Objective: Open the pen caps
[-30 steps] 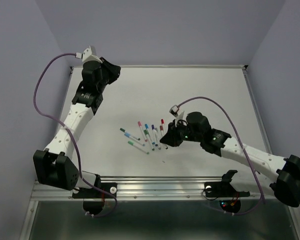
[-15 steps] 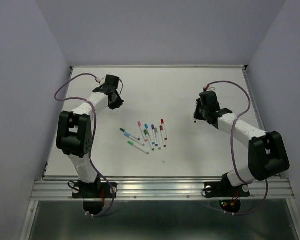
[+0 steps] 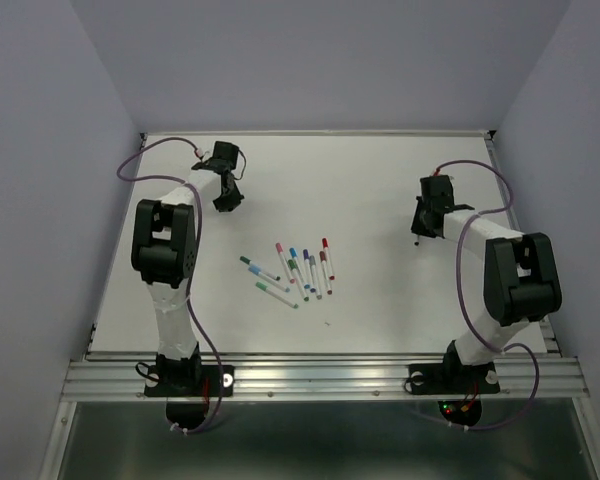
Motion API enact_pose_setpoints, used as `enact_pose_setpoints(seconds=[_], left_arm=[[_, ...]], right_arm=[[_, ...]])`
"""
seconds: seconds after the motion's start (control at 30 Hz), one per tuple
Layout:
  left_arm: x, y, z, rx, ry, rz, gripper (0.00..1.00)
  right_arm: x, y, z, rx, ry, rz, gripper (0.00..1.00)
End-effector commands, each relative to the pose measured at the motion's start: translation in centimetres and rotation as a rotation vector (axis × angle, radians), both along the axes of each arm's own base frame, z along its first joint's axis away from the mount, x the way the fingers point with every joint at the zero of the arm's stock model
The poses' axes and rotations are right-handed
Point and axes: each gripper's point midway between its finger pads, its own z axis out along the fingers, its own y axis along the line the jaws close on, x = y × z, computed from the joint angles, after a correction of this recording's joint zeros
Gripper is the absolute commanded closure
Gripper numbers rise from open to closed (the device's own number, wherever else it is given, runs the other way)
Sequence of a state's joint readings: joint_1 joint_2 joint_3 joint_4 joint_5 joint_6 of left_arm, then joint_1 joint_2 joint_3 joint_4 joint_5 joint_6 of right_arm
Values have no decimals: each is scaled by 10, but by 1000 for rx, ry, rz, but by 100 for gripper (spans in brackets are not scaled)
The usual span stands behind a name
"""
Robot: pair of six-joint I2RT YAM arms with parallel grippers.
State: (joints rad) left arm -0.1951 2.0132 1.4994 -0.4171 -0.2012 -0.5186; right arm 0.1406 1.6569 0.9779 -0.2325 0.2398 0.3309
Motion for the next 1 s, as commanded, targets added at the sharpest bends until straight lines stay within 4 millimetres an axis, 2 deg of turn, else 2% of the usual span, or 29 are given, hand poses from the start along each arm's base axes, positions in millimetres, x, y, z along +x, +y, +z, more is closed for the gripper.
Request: enact_pose_setpoints(seconds=[0.0,0.13,0.27,0.4,0.43,0.5,0.57,0.6,0.63,0.67,0.73,0.77,0.83,0.9,0.97], left_arm=[[15,14,7,62,3,-34,89],[22,21,3,87,20,-35,88],[25,24,0,81,31,-38,87],[27,26,-6,74,39,-38,78],[25,26,-7,71,50,-39,71],[26,27,-7,73,51,-37,63],[25,27,-7,72,52,-39,47],[25,26,-6,69,51,-42,43],[25,25,-4,65,44,-43,35],[25,24,-3,61,41,-51,32],[27,22,5,46,18,-54,26],[26,21,7,41,14,-56,19],[28,19,20,28,-16,-58,14],[27,18,37,18,-53,-56,1],[25,17,49,9,-82,-58,1]], right_arm=[[20,-6,7,-62,-9,87,99],[32,-1,8,-92,-6,190,99],[50,-18,15,-114,-21,177,98],[59,-7,12,-58,-25,199,95],[62,-7,12,-58,-28,191,95],[64,-10,4,-65,-5,165,94],[67,-12,3,-71,-3,151,94],[67,-13,1,-69,1,139,94],[68,-12,1,-66,-1,137,93],[68,-12,-1,-64,3,137,94],[69,-12,-3,-62,5,130,93],[69,-12,-4,-61,8,126,93],[67,-13,-7,-59,16,117,87],[66,-13,-10,-54,22,108,82],[64,-12,-14,-47,34,102,79]])
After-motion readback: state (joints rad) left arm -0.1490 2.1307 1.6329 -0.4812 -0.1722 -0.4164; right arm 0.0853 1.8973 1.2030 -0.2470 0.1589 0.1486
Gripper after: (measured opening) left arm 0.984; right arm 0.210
